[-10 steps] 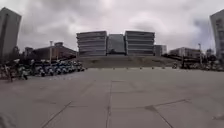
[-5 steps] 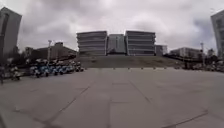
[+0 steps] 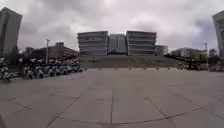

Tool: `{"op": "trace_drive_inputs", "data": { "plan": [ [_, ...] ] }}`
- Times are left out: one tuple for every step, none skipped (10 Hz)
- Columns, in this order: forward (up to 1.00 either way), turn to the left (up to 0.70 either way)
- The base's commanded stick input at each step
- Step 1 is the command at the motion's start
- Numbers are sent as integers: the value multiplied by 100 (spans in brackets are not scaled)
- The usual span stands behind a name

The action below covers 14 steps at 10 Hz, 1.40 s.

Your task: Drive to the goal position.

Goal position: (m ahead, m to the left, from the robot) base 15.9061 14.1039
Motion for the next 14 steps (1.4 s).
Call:
{"op": "trace_drive_inputs", "data": {
  "plan": [
    [100, 0],
    [100, 0],
    [100, 0],
    [100, 0],
    [100, -9],
    [100, -19],
    [100, -1],
    [100, -9],
    [100, -19],
    [100, -12],
    [100, -2],
    [100, -12],
    [100, -22],
    [100, -13]
  ]
}}
